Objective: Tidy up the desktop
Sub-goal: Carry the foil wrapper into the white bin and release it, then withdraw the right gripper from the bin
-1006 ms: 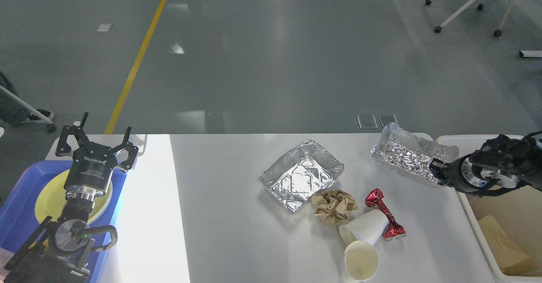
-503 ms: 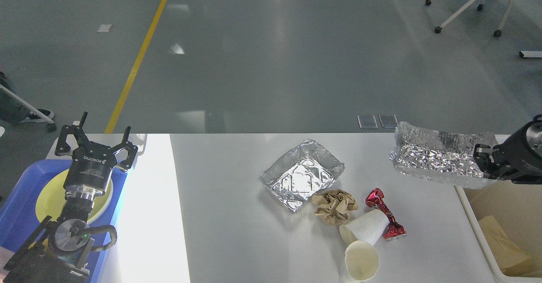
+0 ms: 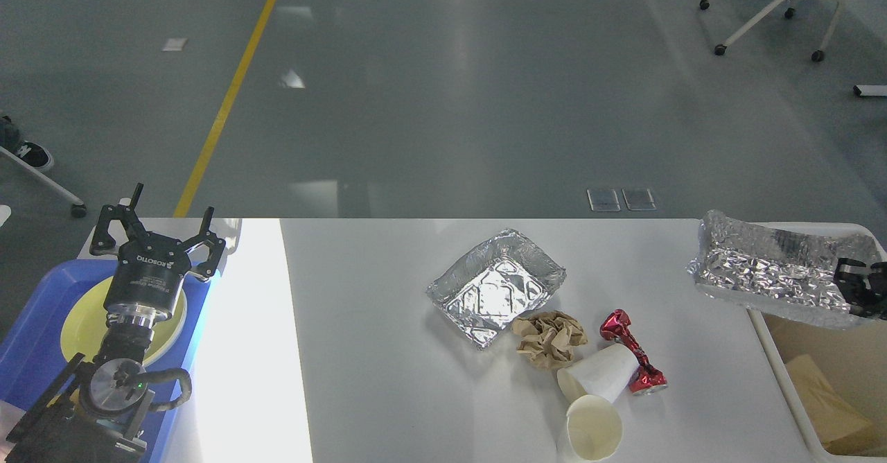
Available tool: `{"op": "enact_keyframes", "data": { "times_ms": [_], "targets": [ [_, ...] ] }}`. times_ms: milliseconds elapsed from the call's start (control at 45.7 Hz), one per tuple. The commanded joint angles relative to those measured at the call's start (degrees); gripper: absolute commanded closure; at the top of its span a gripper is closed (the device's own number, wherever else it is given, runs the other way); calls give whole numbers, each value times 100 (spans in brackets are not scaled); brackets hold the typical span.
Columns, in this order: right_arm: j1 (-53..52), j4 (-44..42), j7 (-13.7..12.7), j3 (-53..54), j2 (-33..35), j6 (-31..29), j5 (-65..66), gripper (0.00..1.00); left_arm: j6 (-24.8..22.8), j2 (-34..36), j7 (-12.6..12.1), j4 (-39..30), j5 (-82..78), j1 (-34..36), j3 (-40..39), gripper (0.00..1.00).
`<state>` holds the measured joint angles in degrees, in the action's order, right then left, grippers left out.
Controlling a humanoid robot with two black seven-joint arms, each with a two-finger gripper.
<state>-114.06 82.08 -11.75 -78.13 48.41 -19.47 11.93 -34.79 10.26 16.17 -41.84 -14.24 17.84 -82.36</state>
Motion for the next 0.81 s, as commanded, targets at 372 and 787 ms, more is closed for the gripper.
{"op": "enact_keyframes", "data": {
  "times_ms": [372, 787],
  "targets": [
    [4548, -3302, 59, 2784, 363, 1006, -753, 100, -2, 2, 9, 0, 0, 0, 1, 3],
    [7943, -7037, 59, 5001, -2150, 2456, -955, 100, -10, -6, 9, 0, 0, 0, 1, 3]
  ]
}}
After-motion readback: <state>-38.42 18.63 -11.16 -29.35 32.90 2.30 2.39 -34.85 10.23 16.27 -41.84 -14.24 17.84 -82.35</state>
